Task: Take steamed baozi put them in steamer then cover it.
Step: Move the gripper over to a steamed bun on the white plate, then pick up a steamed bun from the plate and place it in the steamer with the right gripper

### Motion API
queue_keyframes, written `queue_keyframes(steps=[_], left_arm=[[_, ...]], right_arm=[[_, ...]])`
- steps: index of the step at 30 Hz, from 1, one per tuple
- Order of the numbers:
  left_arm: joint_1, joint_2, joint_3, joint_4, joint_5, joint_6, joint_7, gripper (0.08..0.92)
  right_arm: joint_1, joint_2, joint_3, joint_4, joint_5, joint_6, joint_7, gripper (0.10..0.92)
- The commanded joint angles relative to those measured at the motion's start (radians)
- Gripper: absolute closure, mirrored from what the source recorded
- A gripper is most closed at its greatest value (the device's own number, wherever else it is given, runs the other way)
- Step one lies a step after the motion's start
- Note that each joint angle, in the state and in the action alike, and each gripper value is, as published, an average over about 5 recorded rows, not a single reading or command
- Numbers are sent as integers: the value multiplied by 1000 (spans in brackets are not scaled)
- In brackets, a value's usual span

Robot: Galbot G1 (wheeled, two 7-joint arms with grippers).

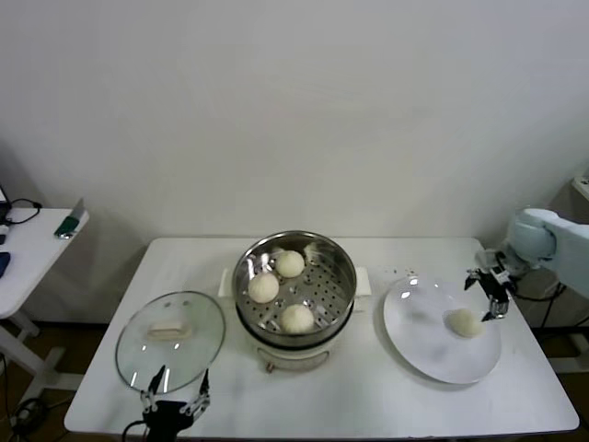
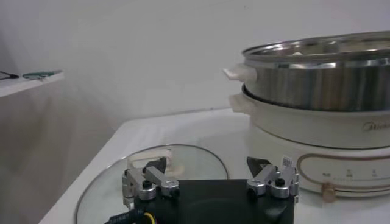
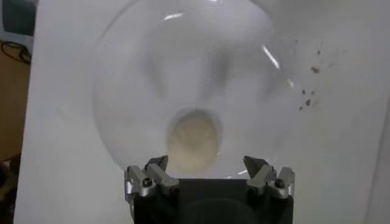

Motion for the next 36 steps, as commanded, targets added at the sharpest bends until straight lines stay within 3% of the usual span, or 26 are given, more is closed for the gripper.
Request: queue_keyframes(steps=[1, 17, 27, 32, 36], left_arm=[[0, -2, -2, 1, 1, 2, 0, 177], [-3, -1, -1, 4, -1, 6, 1, 177], [-1, -1, 3, 3, 4, 7, 1, 177], [-2, 2, 5, 4, 8, 7, 1, 177], [-4, 9, 10, 13, 11, 7, 0, 177]], right_arm=[[-241, 5, 219, -88, -66, -36, 31, 203], [-248, 35, 230, -82, -37, -63, 37, 211], [-219, 36, 233, -65, -13, -64, 42, 325], [-21, 17, 67, 21, 70, -79, 36, 330], [272, 45, -170, 101, 242, -105, 33, 330]])
